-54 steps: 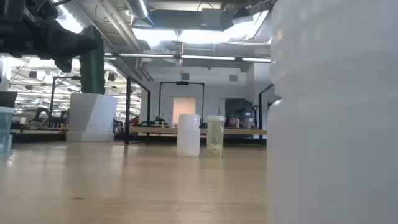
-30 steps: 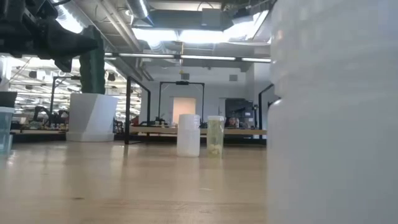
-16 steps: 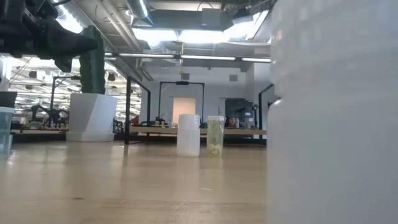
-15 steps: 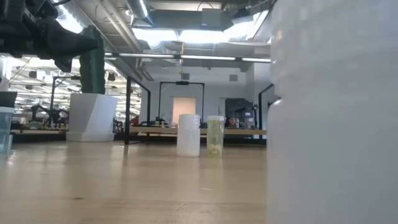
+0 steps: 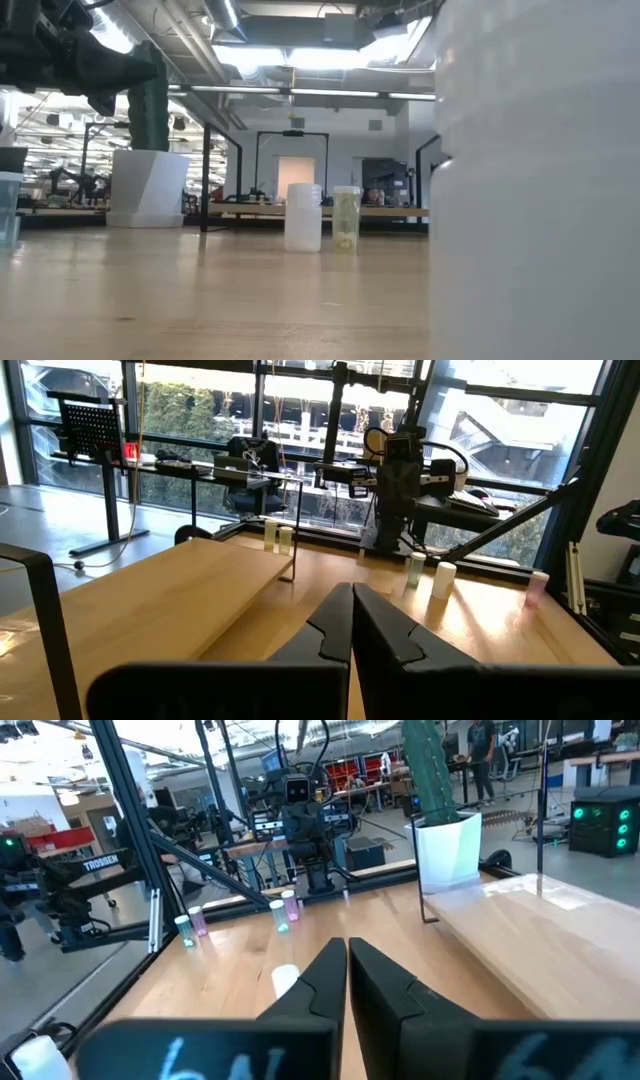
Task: Pick and place medicine bottles onto shelf by color
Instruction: Put the right white pill bottle on the shelf
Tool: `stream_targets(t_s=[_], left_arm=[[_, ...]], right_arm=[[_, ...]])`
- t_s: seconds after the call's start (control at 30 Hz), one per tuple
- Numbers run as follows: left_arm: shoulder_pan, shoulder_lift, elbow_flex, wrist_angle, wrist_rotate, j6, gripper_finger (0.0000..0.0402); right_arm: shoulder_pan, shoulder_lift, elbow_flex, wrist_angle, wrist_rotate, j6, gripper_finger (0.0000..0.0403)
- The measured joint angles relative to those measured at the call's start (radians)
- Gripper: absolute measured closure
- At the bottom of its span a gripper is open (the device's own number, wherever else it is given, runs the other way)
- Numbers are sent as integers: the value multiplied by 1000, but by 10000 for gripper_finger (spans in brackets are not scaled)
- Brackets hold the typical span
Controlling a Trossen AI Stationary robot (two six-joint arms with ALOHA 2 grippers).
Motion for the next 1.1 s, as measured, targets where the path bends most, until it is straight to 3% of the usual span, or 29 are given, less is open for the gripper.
stream_targets(t_s=[0.07, 0.27, 0.43, 0.6, 0.8, 1.1], left_arm=[[0, 0, 0, 0, 0, 0, 401], [0, 0, 0, 0, 0, 0, 401], [0, 0, 0, 0, 0, 0, 401], [0, 0, 0, 0, 0, 0, 401], [0, 0, 0, 0, 0, 0, 401], [0, 0, 0, 0, 0, 0, 401]], right_arm=[[0, 0, 9, -5, 0, -21, 389], [0, 12, 127, -15, -9, -325, 397], [0, 89, 267, -60, 91, -338, 400], [0, 221, 435, -243, 101, -311, 401], [0, 395, 622, -466, 242, -123, 401], [0, 621, 843, -715, 186, -9, 402]])
